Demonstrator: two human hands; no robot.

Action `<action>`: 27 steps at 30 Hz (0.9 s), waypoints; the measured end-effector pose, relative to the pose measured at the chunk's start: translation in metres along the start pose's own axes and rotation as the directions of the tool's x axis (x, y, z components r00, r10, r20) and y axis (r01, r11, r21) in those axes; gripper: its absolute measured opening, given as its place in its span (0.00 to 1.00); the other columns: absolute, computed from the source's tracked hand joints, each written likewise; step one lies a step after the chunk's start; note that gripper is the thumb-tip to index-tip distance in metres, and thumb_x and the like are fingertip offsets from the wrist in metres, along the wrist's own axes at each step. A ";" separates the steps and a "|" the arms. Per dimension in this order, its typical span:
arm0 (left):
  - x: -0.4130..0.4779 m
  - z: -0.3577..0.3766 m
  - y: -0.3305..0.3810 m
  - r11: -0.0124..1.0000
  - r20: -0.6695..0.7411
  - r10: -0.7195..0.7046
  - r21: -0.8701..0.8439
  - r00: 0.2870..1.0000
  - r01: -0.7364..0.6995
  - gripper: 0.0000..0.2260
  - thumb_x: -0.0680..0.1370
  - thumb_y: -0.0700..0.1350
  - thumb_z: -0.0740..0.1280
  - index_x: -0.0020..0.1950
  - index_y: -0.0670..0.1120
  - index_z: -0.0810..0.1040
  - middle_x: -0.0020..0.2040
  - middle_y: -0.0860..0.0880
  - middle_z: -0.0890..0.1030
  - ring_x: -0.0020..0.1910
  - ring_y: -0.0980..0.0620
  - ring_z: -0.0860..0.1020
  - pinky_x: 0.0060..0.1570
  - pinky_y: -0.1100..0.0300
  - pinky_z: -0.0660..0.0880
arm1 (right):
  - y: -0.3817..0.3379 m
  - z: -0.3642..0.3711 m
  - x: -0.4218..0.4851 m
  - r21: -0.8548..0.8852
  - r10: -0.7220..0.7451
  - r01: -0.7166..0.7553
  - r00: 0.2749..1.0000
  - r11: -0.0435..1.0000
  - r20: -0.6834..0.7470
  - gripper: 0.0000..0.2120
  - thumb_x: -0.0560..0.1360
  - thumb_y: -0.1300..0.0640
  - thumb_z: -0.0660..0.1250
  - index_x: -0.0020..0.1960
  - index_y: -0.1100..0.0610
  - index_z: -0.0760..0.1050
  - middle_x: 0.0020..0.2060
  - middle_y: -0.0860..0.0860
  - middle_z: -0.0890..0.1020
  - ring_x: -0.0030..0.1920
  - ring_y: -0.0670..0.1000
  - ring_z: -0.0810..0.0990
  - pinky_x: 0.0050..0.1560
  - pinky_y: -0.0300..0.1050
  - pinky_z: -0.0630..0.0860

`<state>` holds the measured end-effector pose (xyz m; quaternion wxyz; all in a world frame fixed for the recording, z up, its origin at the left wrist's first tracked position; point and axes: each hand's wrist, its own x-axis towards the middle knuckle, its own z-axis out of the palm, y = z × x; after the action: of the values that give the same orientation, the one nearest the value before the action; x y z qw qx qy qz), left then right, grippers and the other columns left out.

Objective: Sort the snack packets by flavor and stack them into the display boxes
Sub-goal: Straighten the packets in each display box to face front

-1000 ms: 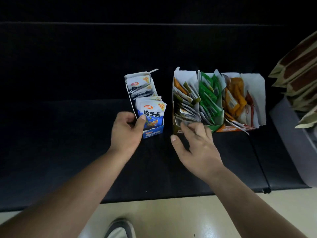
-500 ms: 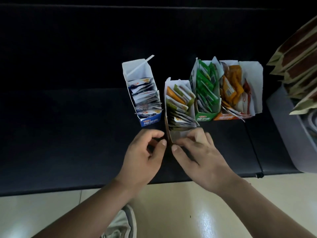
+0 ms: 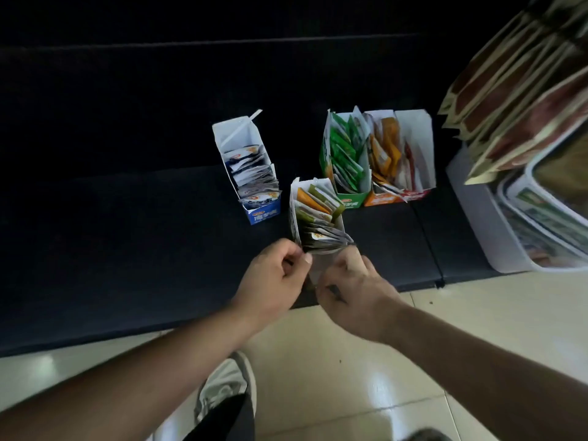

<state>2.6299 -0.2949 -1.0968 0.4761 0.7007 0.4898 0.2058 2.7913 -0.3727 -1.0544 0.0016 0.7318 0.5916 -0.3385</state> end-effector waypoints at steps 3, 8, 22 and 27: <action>-0.006 -0.021 0.021 0.983 0.203 -0.117 0.161 0.972 0.084 0.09 0.82 0.49 0.69 0.60 0.49 0.80 0.51 0.55 0.83 0.48 0.56 0.80 0.54 0.58 0.77 | -0.001 -0.009 -0.004 -0.069 0.097 -0.090 0.990 0.994 0.101 0.23 0.74 0.39 0.62 0.67 0.44 0.74 0.63 0.47 0.63 0.66 0.52 0.68 0.66 0.56 0.75; -0.027 -0.064 0.055 0.960 0.337 -0.200 0.254 0.920 0.115 0.11 0.81 0.48 0.70 0.63 0.49 0.78 0.54 0.50 0.84 0.45 0.53 0.80 0.48 0.60 0.75 | -0.018 -0.004 -0.023 0.154 0.161 -0.185 0.974 0.971 0.157 0.35 0.69 0.39 0.69 0.75 0.39 0.65 0.71 0.45 0.67 0.69 0.52 0.71 0.67 0.54 0.75; -0.113 -0.078 0.095 0.820 0.514 -0.169 0.546 0.841 -0.169 0.17 0.79 0.51 0.68 0.68 0.54 0.75 0.60 0.50 0.79 0.57 0.46 0.79 0.58 0.49 0.80 | -0.066 -0.042 -0.081 -0.006 0.256 -0.257 0.961 0.966 0.106 0.22 0.83 0.53 0.63 0.76 0.49 0.71 0.74 0.53 0.73 0.71 0.55 0.74 0.66 0.44 0.71; -0.100 -0.093 0.094 0.842 0.465 -0.082 0.505 0.882 -0.188 0.13 0.81 0.50 0.67 0.65 0.53 0.78 0.60 0.51 0.81 0.56 0.46 0.80 0.57 0.50 0.79 | -0.065 -0.047 -0.067 -0.119 0.302 -0.286 0.942 0.951 0.146 0.30 0.79 0.48 0.67 0.80 0.42 0.63 0.75 0.51 0.72 0.71 0.55 0.73 0.66 0.46 0.73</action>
<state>2.5623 -0.3457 -0.9538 0.3590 0.8475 0.3776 -0.1016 2.7538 -0.3921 -0.9593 0.1353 0.7810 0.4891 -0.3640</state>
